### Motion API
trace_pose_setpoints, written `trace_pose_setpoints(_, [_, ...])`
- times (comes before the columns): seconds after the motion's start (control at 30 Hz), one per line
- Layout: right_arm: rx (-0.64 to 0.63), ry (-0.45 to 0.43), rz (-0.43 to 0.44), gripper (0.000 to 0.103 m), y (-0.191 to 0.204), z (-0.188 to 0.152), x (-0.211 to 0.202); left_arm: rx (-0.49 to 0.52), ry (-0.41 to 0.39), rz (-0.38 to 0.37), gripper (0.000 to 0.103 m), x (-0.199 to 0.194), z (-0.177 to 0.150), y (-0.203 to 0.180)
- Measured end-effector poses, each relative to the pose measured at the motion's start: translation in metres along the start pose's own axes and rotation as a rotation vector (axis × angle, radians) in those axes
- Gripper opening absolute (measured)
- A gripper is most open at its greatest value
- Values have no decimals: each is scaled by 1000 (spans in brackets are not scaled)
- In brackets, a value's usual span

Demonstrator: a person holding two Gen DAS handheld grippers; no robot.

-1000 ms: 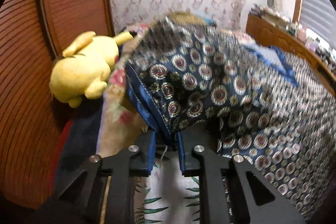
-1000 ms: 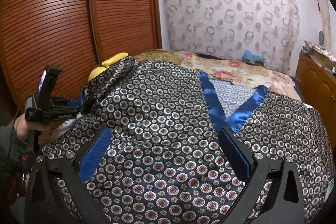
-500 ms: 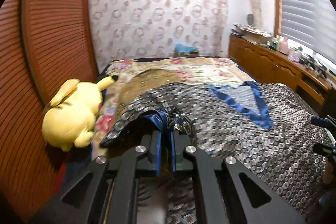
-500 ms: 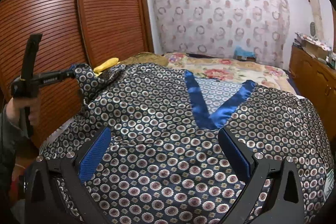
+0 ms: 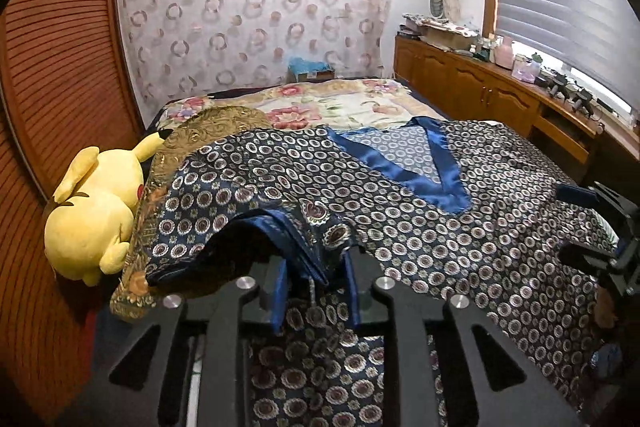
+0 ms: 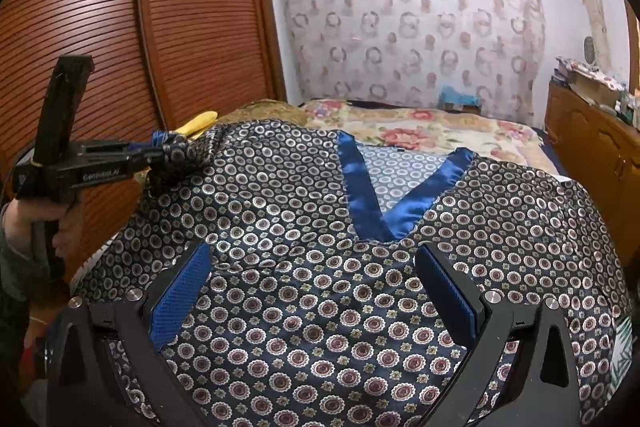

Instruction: Fold small clothes

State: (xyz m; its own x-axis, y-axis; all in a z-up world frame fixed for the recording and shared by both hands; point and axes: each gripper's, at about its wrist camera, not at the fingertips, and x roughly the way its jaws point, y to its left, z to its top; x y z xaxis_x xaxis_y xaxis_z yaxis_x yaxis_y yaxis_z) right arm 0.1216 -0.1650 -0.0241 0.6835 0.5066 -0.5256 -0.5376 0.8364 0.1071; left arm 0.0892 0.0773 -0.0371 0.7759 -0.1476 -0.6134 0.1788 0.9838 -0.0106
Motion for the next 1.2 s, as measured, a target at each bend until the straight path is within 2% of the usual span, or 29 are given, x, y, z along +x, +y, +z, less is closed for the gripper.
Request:
trace_pose_setpoints(0.17, [-11, 7, -6, 103, -1, 3, 1, -17, -18, -2, 40, -18, -6, -3])
trace_pose_setpoints(0.23, [-18, 8, -8, 103, 0, 6, 1, -31, -28, -11, 54, -26, -11, -1])
trace_pose_setpoints(0.27, [-21, 9, -7, 103, 1, 7, 1, -40, -35, -14, 55, -31, -13, 1])
trace_pose_setpoints(0.57, [-78, 11, 38, 103, 19, 34, 9, -108, -63, 23, 56, -59, -36, 27])
trace_pose_setpoints(0.77, [-137, 40, 154, 102, 48, 60, 33, -168, -83, 73, 60, -72, -52, 56])
trace_pose_setpoints(0.97, [-225, 112, 297, 91, 94, 75, 79, -198, -104, 110, 63, -86, -62, 73])
trace_pose_setpoints(1.13, [-290, 175, 377, 74, 135, 81, 122, -208, -108, 124, 64, -90, -68, 79])
trace_pose_setpoints(1.2, [-313, 207, 397, 70, 148, 81, 139, -208, -106, 125, 64, -91, -70, 81])
